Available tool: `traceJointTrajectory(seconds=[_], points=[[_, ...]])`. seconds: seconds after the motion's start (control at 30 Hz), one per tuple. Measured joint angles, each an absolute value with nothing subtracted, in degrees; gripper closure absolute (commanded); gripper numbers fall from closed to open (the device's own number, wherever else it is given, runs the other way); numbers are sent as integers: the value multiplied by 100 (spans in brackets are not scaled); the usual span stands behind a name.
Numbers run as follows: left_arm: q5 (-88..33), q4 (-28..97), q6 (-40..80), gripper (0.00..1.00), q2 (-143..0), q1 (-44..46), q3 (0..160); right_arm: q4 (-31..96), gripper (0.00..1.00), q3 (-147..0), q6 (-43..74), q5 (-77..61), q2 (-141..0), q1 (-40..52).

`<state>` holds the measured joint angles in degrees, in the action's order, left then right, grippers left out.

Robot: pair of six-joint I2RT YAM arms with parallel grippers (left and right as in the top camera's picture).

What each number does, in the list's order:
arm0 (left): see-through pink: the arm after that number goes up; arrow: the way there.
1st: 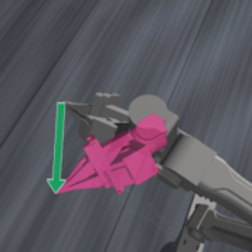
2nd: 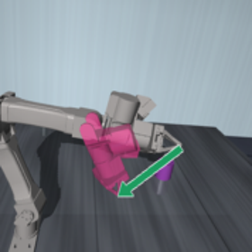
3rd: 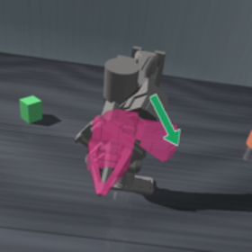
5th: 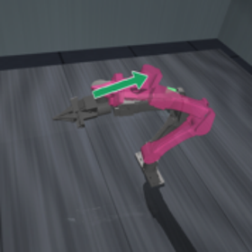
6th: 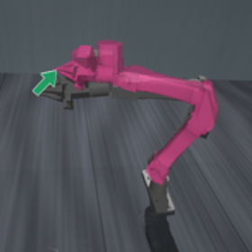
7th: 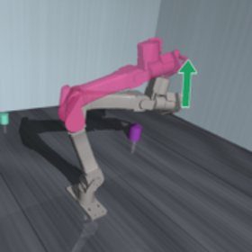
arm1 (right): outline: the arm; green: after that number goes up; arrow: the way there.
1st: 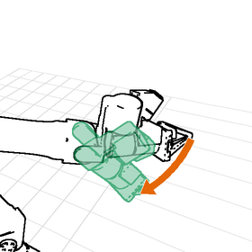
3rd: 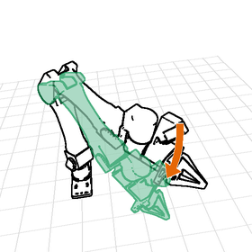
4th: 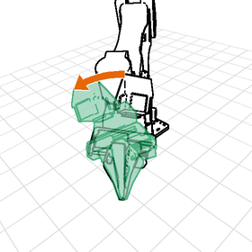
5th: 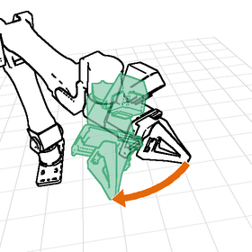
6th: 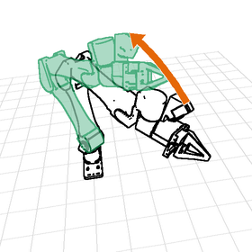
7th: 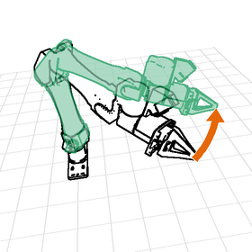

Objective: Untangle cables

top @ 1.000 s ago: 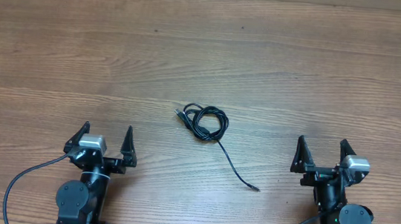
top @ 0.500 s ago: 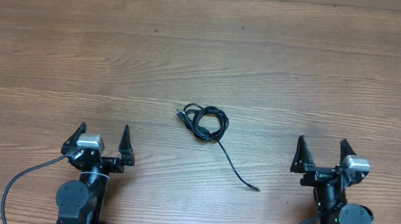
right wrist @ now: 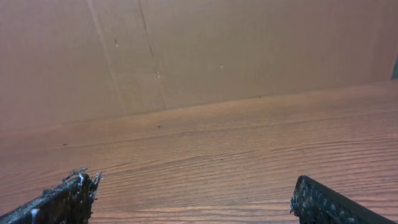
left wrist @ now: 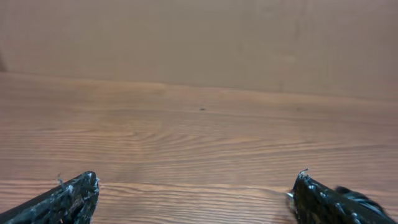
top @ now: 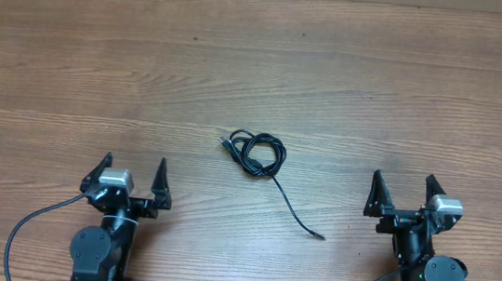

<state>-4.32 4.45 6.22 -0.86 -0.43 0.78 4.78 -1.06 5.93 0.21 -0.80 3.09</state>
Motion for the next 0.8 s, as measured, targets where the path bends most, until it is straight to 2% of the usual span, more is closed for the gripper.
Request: traceJointTrajectory(seconds=[0.8], points=[[-1208,1581,864,0,-86,-43,1426,478,0,-106,591,21,-80,309]])
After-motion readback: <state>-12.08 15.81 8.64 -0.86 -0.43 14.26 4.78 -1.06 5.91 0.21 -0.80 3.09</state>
